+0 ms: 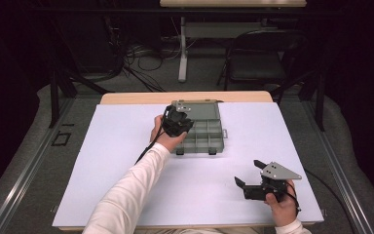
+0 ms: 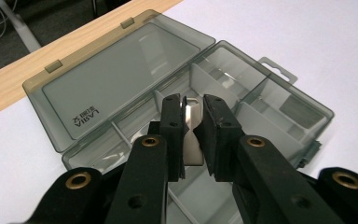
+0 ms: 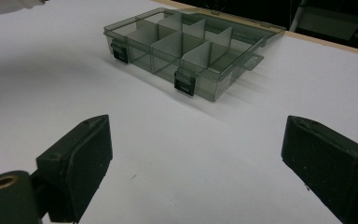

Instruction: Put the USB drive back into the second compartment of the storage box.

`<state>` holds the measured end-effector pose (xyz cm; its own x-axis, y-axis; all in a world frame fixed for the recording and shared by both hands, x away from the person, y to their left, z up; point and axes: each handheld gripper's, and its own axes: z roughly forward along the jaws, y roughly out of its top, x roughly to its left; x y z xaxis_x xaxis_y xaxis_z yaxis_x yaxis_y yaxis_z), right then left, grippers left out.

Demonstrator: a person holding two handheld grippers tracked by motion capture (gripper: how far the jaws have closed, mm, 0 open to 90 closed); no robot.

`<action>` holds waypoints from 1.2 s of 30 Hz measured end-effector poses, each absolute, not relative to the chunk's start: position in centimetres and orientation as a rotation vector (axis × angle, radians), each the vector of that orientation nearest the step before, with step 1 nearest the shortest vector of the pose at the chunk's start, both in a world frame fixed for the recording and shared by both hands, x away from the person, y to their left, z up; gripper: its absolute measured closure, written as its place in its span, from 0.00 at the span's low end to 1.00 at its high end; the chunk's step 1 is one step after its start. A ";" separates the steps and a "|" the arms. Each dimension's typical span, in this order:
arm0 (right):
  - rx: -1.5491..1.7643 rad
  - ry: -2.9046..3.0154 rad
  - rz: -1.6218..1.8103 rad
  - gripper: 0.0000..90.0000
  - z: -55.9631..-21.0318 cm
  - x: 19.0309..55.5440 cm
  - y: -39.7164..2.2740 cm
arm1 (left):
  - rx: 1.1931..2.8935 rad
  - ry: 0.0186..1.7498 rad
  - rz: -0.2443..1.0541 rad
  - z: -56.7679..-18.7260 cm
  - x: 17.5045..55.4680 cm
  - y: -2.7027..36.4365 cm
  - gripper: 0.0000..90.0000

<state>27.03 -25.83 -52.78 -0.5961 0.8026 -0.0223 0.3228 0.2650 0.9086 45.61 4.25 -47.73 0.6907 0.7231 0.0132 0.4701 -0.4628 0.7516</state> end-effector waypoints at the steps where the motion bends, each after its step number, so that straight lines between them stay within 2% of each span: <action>1: 1.015 2.052 1.304 0.09 -52.8 27.0 -25.8 | 2.145 0.914 0.429 -47.9 45.8 4.3 0.88; 9: 1.008 2.064 1.308 0.09 -52.9 27.0 -25.7 | 2.135 0.937 0.448 -48.7 46.7 4.4 0.88; 36: 1.014 2.065 1.309 0.10 -52.9 27.0 -25.9 | 2.155 0.951 0.397 -50.8 48.4 4.1 0.88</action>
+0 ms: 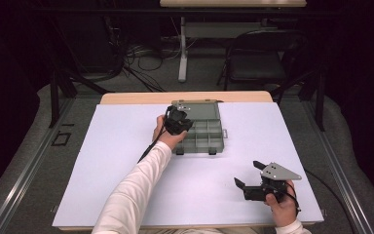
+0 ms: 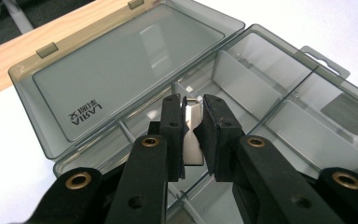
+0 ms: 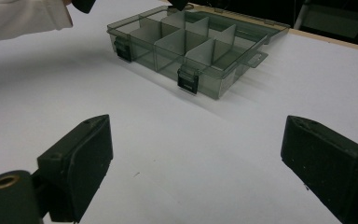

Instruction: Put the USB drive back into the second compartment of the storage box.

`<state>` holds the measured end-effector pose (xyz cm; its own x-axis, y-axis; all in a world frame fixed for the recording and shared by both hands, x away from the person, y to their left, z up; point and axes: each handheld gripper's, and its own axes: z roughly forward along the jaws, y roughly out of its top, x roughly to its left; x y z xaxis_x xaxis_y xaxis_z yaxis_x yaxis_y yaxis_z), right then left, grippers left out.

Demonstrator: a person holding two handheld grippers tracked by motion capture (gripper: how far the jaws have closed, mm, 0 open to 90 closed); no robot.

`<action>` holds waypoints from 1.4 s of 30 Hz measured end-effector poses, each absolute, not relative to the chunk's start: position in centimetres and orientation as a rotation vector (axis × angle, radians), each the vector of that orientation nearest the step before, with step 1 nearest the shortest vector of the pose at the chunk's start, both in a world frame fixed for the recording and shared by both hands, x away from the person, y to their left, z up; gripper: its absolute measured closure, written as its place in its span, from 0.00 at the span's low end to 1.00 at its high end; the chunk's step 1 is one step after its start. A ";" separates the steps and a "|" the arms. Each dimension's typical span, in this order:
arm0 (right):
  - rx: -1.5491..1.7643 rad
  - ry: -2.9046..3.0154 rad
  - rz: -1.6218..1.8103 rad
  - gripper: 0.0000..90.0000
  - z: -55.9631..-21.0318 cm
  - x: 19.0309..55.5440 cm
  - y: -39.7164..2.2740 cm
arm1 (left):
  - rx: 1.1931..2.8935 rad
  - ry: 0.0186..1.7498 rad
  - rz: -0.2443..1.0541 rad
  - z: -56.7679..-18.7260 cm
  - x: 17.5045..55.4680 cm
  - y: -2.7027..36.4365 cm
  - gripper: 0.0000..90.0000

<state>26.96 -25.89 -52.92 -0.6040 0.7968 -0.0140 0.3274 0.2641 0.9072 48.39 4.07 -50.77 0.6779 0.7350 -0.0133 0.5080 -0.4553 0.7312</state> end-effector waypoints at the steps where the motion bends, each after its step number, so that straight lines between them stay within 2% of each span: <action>1: 1.014 2.064 1.309 0.10 -52.9 27.0 -25.9 | 2.155 0.955 0.394 -50.9 48.5 4.1 0.88; 18: 1.014 2.066 1.311 0.10 -52.9 27.0 -25.9 | 2.160 0.985 0.396 -52.0 49.1 3.8 0.87; 19: 1.013 2.068 1.310 0.10 -52.9 27.0 -25.9 | 2.155 0.987 0.396 -52.0 49.1 3.8 0.83; 29: 1.012 2.069 1.309 0.10 -52.9 27.0 -25.8 | 2.119 1.019 0.407 -51.6 49.0 4.0 0.69; 36: 1.014 2.070 1.307 0.10 -52.9 27.0 -25.8 | 2.116 0.993 0.417 -51.2 48.7 4.1 0.52; 42: 1.013 2.066 1.307 0.10 -52.9 27.0 -25.8 | 2.127 1.001 0.358 -50.6 48.4 4.4 0.48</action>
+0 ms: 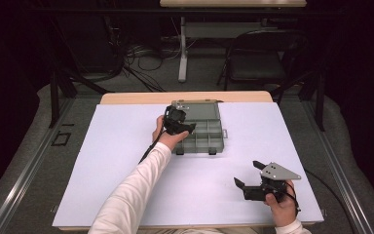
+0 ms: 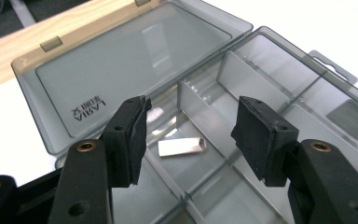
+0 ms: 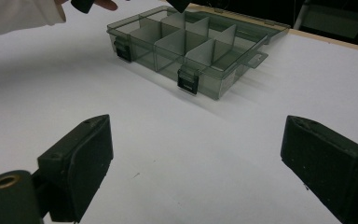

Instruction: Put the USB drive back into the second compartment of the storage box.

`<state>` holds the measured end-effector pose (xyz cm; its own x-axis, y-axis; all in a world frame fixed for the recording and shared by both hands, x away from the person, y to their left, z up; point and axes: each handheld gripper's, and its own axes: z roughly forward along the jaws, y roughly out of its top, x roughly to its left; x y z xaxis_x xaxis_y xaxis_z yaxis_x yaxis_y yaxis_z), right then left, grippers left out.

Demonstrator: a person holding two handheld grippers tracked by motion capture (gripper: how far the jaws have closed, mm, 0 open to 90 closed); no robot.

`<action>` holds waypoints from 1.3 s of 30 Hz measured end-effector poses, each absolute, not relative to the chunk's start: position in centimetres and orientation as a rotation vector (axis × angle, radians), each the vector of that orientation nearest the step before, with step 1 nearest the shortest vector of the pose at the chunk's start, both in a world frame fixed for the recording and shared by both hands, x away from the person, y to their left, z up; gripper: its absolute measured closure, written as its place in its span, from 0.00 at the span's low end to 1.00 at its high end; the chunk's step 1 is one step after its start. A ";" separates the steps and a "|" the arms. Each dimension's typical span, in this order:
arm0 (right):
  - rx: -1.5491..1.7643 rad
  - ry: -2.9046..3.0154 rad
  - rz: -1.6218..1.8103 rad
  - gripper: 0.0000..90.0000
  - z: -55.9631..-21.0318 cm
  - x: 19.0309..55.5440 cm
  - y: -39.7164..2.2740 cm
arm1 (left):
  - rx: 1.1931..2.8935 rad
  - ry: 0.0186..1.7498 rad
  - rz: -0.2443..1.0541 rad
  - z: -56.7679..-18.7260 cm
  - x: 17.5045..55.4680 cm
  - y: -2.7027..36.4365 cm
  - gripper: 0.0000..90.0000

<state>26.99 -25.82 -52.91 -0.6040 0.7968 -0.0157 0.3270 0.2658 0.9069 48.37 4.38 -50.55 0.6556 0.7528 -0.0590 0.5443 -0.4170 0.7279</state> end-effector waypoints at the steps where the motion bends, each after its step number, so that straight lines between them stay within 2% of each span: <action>1: 1.014 2.065 1.307 0.10 -52.9 27.0 -25.8 | 2.125 1.007 0.361 -50.4 48.3 4.4 0.47; 6: 1.011 2.064 1.305 0.10 -52.9 27.0 -25.8 | 2.096 0.972 0.312 -49.3 47.6 4.8 0.45; 14: 1.009 2.059 1.307 0.10 -52.9 27.0 -25.7 | 2.048 0.924 0.268 -47.6 46.4 5.2 0.26; 19: 1.009 2.059 1.306 0.10 -52.9 27.0 -25.7 | 2.033 0.899 0.269 -47.0 45.8 5.5 0.24; 23: 1.011 2.061 1.306 0.10 -52.9 27.0 -25.7 | 2.030 0.878 0.259 -46.6 45.2 5.7 0.18; 39: 1.008 2.066 1.303 0.10 -52.9 27.0 -25.5 | 1.974 0.825 0.242 -46.4 40.9 9.0 0.15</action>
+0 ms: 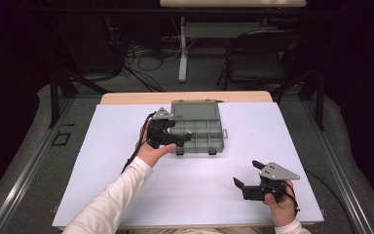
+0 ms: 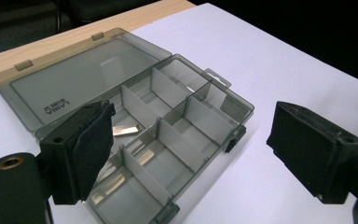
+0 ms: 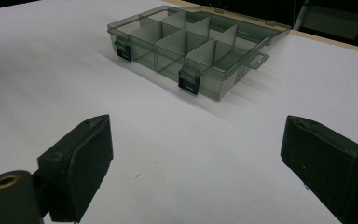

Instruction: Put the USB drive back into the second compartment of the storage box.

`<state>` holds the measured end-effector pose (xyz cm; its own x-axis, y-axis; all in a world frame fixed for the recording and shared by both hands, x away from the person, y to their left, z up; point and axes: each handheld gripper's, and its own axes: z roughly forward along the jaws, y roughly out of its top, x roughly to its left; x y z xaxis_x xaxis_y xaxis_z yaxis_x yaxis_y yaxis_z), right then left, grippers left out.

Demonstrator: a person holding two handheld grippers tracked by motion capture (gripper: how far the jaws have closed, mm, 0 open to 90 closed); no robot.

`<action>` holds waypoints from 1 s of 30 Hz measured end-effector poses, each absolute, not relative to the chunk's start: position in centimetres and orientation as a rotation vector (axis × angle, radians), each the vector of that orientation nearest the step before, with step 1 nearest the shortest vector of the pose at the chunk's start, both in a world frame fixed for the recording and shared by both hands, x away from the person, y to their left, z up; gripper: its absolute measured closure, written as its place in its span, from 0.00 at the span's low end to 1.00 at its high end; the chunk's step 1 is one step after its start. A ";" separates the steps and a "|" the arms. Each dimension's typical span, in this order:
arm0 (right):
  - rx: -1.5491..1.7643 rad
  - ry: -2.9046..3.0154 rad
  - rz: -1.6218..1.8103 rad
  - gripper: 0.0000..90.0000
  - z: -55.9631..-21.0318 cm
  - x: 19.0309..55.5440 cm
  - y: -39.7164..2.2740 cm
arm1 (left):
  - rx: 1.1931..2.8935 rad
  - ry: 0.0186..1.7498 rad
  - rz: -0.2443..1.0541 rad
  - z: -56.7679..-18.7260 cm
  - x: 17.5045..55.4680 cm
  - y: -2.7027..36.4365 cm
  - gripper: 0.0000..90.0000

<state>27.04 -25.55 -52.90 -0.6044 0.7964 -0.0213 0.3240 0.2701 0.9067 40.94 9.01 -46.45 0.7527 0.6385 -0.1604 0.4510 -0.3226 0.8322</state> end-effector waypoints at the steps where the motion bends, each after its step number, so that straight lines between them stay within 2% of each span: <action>1: 1.008 2.067 1.301 0.10 -52.9 27.1 -25.5 | 1.971 0.822 0.244 -46.5 40.6 9.2 0.15; 16: 1.009 2.068 1.301 0.10 -52.9 27.1 -25.5 | 1.909 0.804 0.317 -48.6 35.5 13.1 0.15; 30: 1.014 2.063 1.305 0.10 -52.9 27.1 -25.4 | 1.849 0.839 0.381 -50.0 32.7 16.2 0.15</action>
